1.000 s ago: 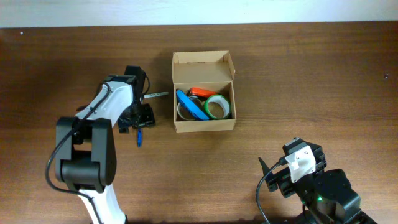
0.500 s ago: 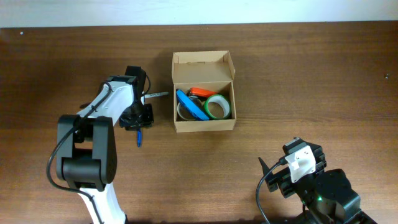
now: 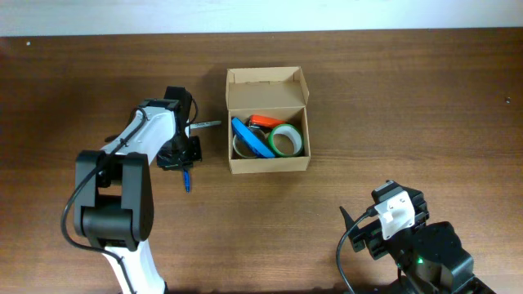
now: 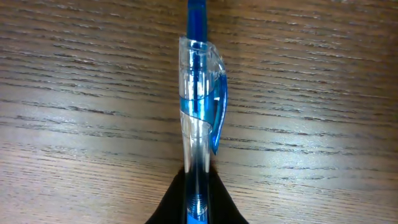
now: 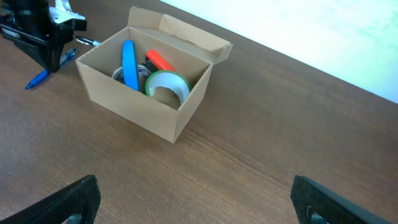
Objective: Pack container
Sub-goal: 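Grasp the blue pen with the left gripper and lift it, then lower the blue pen into the box and release it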
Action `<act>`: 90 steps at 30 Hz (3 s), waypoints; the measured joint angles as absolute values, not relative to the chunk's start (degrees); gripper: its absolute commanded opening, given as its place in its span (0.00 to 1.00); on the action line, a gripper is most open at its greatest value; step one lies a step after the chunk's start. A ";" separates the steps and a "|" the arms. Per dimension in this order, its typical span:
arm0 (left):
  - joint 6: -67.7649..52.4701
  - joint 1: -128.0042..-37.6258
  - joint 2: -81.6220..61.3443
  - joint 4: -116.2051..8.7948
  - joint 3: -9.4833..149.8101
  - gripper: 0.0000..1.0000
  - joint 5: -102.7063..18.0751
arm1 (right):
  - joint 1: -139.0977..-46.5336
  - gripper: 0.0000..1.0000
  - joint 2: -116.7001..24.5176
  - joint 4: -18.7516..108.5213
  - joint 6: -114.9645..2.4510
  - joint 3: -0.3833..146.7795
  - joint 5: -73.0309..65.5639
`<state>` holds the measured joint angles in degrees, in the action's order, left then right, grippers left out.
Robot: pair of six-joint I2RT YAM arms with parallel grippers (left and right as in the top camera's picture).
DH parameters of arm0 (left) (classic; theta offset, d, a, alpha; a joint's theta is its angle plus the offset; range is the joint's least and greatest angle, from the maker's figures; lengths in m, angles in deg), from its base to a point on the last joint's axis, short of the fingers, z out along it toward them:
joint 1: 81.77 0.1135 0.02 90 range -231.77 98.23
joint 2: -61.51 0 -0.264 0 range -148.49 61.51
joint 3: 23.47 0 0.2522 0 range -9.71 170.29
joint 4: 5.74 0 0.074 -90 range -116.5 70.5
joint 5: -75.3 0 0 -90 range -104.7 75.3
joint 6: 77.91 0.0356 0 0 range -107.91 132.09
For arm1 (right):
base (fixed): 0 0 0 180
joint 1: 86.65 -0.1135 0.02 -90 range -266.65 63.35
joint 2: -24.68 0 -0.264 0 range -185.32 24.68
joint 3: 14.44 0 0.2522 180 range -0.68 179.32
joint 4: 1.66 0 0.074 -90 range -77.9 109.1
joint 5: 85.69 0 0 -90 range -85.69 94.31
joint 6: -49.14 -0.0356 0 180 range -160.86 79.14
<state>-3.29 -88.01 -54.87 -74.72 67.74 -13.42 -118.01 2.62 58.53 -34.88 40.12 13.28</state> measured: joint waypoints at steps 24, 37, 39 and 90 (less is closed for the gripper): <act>-12.82 -92.79 -34.02 -74.06 68.83 0.05 -13.97 | -118.01 0.99 2.62 58.53 -34.86 40.12 13.30; -45.08 -110.28 -37.21 -69.26 82.45 0.05 -11.98 | -118.03 0.99 2.62 58.53 -34.86 40.12 13.30; -51.35 -111.76 -39.02 -69.23 83.65 0.05 -11.21 | -118.01 0.99 2.62 58.53 -34.86 40.12 13.30; -101.34 -117.71 -51.77 -78.57 84.33 0.24 -10.23 | -118.01 0.99 2.62 58.53 -34.86 40.10 13.30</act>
<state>-101.34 -117.71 -51.77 -78.57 84.33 -10.23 -118.01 2.62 58.53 -34.86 40.10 13.30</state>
